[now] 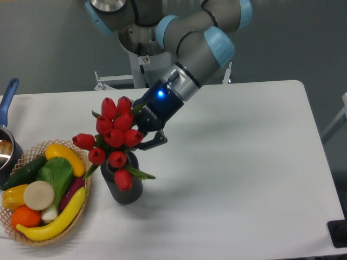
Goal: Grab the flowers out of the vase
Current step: 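Lift the gripped tulips up out of the black vase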
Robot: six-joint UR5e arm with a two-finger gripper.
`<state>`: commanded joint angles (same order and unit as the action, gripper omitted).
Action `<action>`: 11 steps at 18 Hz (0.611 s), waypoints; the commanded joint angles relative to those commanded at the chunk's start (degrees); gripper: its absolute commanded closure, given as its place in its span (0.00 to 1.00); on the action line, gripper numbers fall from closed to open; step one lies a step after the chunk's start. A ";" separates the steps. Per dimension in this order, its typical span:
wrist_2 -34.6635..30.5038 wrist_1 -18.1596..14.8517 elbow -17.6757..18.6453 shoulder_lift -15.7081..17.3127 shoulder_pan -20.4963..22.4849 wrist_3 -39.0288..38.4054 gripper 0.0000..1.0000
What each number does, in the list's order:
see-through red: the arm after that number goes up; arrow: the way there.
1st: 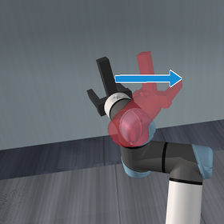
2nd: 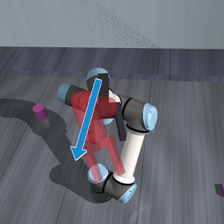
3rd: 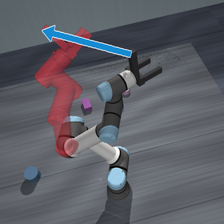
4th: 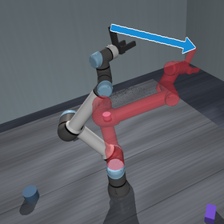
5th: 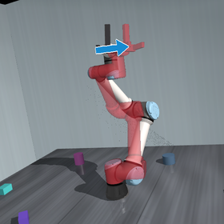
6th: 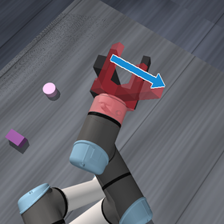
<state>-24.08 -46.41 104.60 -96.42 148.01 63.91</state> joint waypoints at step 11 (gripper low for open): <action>0.44 0.00 -9.49 2.37 0.53 -15.46 0.63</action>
<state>-23.64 -46.41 95.11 -94.04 148.54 48.44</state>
